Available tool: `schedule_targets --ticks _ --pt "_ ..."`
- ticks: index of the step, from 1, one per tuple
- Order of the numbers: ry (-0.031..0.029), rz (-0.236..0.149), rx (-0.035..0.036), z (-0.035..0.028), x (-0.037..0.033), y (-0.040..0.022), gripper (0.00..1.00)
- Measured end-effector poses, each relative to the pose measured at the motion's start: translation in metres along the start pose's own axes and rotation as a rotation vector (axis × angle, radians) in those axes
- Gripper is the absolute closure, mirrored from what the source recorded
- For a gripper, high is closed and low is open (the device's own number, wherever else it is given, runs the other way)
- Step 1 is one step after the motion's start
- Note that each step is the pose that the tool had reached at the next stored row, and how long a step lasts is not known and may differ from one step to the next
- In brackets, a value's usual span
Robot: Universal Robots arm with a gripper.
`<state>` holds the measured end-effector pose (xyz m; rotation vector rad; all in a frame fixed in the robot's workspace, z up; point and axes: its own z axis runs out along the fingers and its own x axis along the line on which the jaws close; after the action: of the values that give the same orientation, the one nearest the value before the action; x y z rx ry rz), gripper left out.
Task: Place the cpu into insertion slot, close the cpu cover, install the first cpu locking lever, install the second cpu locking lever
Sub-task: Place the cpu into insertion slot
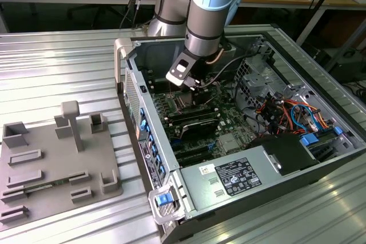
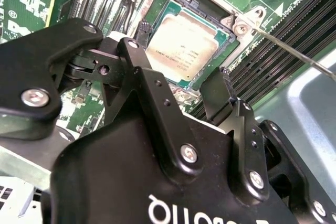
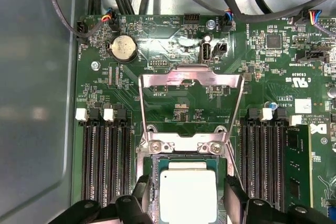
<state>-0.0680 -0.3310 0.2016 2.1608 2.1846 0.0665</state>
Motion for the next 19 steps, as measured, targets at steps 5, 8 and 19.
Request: schedule_targets --ticks 5,8,19 --pt "0.0018 0.0 0.0 0.0011 0.0001 -0.0037 0.33" --pt "0.0069 0.0 -0.0002 0.001 0.0002 -0.0075 0.33" --pt "0.0212 0.001 -0.0003 0.0021 0.0005 -0.0088 0.33"
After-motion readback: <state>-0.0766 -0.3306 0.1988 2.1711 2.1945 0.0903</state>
